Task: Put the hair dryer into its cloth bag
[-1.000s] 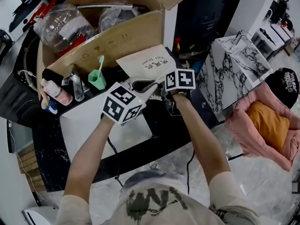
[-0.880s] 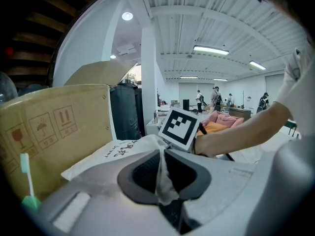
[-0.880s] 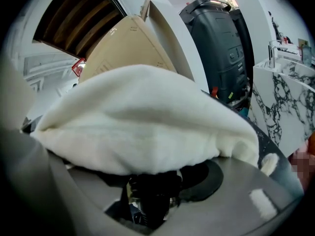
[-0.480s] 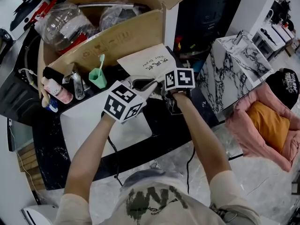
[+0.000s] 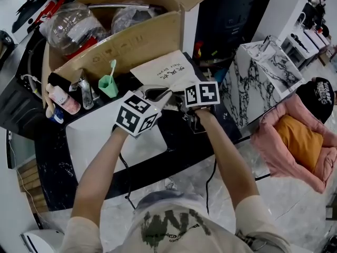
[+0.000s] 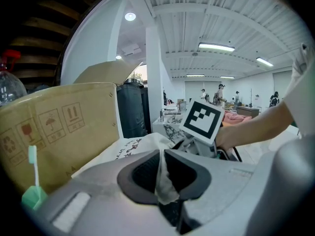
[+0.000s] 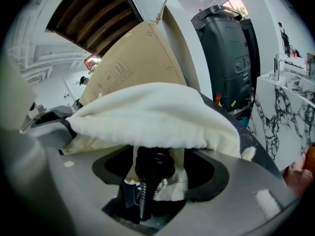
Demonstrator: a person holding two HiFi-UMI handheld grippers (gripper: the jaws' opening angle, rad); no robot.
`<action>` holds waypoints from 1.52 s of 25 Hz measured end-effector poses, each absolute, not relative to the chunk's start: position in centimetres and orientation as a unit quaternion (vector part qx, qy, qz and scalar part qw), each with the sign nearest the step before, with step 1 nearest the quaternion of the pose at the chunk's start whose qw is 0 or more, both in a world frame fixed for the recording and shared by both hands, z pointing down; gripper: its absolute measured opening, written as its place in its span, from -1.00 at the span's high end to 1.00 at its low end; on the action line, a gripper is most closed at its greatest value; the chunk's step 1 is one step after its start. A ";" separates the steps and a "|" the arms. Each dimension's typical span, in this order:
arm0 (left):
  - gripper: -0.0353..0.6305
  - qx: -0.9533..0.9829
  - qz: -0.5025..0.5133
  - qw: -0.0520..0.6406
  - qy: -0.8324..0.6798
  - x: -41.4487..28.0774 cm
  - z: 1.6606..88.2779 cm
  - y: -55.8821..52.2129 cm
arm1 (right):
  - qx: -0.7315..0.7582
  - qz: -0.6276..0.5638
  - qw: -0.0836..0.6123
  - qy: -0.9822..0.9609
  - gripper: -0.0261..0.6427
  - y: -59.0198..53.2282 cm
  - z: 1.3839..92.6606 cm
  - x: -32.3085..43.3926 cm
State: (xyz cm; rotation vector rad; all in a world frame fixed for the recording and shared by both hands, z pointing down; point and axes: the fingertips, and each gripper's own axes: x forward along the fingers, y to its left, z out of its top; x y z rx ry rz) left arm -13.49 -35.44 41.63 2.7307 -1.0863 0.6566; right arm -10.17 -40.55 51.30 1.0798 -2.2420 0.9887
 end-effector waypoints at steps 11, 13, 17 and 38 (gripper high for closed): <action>0.70 0.878 0.223 0.084 -0.415 -14.1 43.6 -34.9 | 0.385 0.330 0.216 -0.834 -0.05 -38.0 49.0 -7.5; 0.64 0.873 0.223 0.088 -0.424 -14.1 43.8 -34.7 | 0.383 0.323 0.212 -0.839 -0.04 -37.5 48.3 -7.0; 0.47 0.862 0.210 0.099 -0.451 -14.7 43.6 -34.3 | 0.385 0.304 0.207 -0.847 0.11 -36.5 46.8 -6.1; 0.57 0.774 0.130 0.096 -0.612 -16.9 37.6 -26.7 | 0.362 0.197 0.177 -0.894 0.60 -30.1 39.3 -2.9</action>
